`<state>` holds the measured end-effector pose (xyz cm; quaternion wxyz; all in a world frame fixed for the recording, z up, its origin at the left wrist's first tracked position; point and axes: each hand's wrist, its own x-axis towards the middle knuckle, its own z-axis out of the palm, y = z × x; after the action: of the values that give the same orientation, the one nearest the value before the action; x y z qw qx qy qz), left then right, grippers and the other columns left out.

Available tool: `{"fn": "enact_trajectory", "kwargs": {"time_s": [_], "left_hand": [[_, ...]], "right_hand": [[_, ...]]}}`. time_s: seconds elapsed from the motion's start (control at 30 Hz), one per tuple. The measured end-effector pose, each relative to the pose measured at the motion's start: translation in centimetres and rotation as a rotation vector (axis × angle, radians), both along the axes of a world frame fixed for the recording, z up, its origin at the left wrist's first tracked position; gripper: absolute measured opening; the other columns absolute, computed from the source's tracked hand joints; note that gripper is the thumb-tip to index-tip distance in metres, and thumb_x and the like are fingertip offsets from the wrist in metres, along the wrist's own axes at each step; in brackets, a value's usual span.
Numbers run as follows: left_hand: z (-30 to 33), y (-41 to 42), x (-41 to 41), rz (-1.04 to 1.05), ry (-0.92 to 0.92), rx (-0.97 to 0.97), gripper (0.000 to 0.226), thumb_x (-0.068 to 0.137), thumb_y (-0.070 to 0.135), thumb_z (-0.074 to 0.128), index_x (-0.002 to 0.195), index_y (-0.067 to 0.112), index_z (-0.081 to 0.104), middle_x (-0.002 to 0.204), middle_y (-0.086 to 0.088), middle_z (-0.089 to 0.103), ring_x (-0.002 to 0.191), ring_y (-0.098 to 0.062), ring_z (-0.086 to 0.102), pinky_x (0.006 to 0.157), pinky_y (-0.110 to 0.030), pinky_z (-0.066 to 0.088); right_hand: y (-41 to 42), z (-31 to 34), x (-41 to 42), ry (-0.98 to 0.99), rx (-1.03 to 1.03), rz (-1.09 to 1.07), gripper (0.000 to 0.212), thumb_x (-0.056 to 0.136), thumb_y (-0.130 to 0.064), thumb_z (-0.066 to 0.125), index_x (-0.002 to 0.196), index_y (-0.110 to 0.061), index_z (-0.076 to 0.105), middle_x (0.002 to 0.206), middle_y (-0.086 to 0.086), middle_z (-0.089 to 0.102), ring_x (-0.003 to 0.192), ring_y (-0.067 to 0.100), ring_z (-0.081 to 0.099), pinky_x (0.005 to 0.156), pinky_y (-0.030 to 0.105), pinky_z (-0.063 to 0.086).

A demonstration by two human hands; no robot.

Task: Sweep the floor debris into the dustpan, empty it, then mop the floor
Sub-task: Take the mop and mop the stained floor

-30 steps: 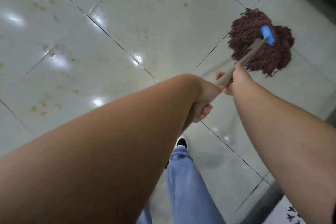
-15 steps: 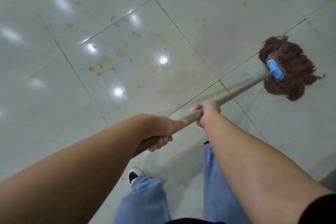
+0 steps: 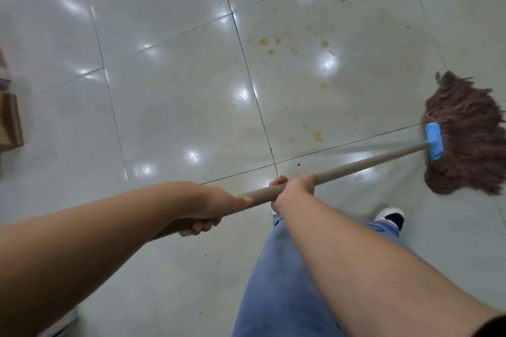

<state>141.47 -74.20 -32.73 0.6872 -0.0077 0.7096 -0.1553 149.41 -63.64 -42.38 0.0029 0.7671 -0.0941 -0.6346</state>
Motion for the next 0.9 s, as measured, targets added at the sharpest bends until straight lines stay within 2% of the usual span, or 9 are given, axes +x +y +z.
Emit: {"fn": "enact_trajectory", "kwargs": {"time_s": [0.07, 0.17, 0.3, 0.43, 0.6, 0.7, 0.77, 0.8, 0.9], "left_hand": [[-0.6, 0.3, 1.1, 0.0, 0.012, 0.021, 0.065, 0.08, 0.075, 0.035, 0.068, 0.011, 0.04, 0.035, 0.002, 0.035, 0.026, -0.014, 0.03, 0.04, -0.011, 0.031], [-1.5, 1.6, 3.1, 0.008, 0.016, 0.046, 0.067, 0.079, 0.076, 0.036, 0.067, 0.011, 0.04, 0.034, 0.001, 0.035, 0.026, -0.014, 0.03, 0.039, -0.012, 0.032], [-2.8, 6.7, 7.0, -0.04, 0.034, 0.074, 0.069, 0.077, 0.078, 0.035, 0.065, 0.01, 0.039, 0.04, -0.002, 0.039, 0.029, -0.015, 0.032, 0.04, -0.014, 0.032], [-4.6, 16.7, 11.3, -0.09, 0.038, 0.155, 0.071, 0.078, 0.077, 0.033, 0.063, 0.009, 0.041, 0.042, -0.003, 0.039, 0.033, -0.015, 0.033, 0.042, -0.015, 0.032], [-7.0, 32.2, 19.1, -0.014, -0.019, 0.231, 0.067, 0.082, 0.075, 0.032, 0.064, 0.01, 0.038, 0.03, 0.002, 0.027, 0.025, -0.01, 0.025, 0.043, -0.013, 0.031], [-7.7, 40.0, 24.2, 0.028, -0.087, 0.307, 0.063, 0.087, 0.069, 0.029, 0.075, 0.009, 0.041, 0.035, 0.0, 0.028, 0.022, -0.011, 0.023, 0.039, -0.008, 0.029], [-7.9, 43.7, 26.9, 0.059, -0.146, 0.367, 0.056, 0.091, 0.065, 0.027, 0.093, 0.011, 0.041, 0.044, -0.002, 0.03, 0.021, -0.012, 0.026, 0.035, -0.006, 0.029], [-7.9, 44.9, 28.0, 0.059, -0.167, 0.391, 0.055, 0.092, 0.064, 0.026, 0.094, 0.011, 0.041, 0.044, -0.003, 0.032, 0.019, -0.011, 0.027, 0.034, -0.006, 0.031], [-7.5, 46.5, 29.4, 0.049, -0.199, 0.407, 0.058, 0.093, 0.063, 0.025, 0.08, 0.009, 0.041, 0.037, -0.002, 0.032, 0.017, -0.011, 0.028, 0.033, -0.006, 0.032]], "right_hand": [[0.4, -0.5, 0.7, -0.012, 0.016, -0.001, 0.041, 0.088, -0.056, 0.038, 0.077, -0.018, 0.046, 0.041, -0.002, 0.043, 0.035, 0.016, 0.037, 0.045, 0.013, 0.036], [1.8, -1.6, 2.3, -0.02, 0.024, -0.01, 0.044, 0.086, -0.059, 0.038, 0.074, -0.018, 0.046, 0.049, -0.001, 0.043, 0.024, 0.015, 0.035, 0.045, 0.019, 0.035], [7.0, -3.2, 5.7, -0.019, 0.042, -0.015, 0.053, 0.089, -0.059, 0.037, 0.071, -0.01, 0.042, 0.033, 0.001, 0.04, 0.03, 0.016, 0.036, 0.051, 0.021, 0.04], [16.8, -4.7, 10.4, -0.007, 0.126, -0.066, 0.051, 0.09, -0.057, 0.039, 0.07, -0.011, 0.041, 0.023, -0.001, 0.035, 0.021, 0.014, 0.034, 0.038, 0.011, 0.035], [32.3, -6.6, 18.4, -0.02, 0.272, -0.063, 0.049, 0.094, -0.045, 0.037, 0.059, -0.01, 0.04, 0.023, -0.001, 0.036, 0.014, 0.012, 0.033, 0.038, 0.013, 0.034], [40.3, -7.3, 23.2, -0.07, 0.34, -0.031, 0.043, 0.093, -0.04, 0.036, 0.061, -0.01, 0.04, 0.024, 0.001, 0.039, 0.015, 0.012, 0.035, 0.044, 0.02, 0.033], [44.5, -7.7, 26.0, -0.09, 0.397, 0.0, 0.038, 0.093, -0.039, 0.038, 0.066, -0.012, 0.039, 0.036, 0.005, 0.046, 0.017, 0.012, 0.036, 0.043, 0.018, 0.035], [46.1, -7.9, 27.3, -0.112, 0.427, -0.001, 0.032, 0.093, -0.035, 0.04, 0.07, -0.013, 0.039, 0.047, 0.007, 0.049, 0.02, 0.012, 0.037, 0.041, 0.015, 0.037], [48.8, -8.3, 29.8, -0.118, 0.455, 0.018, 0.014, 0.094, -0.021, 0.043, 0.086, -0.011, 0.045, 0.073, 0.01, 0.05, 0.043, 0.017, 0.043, 0.039, 0.017, 0.044]]}}
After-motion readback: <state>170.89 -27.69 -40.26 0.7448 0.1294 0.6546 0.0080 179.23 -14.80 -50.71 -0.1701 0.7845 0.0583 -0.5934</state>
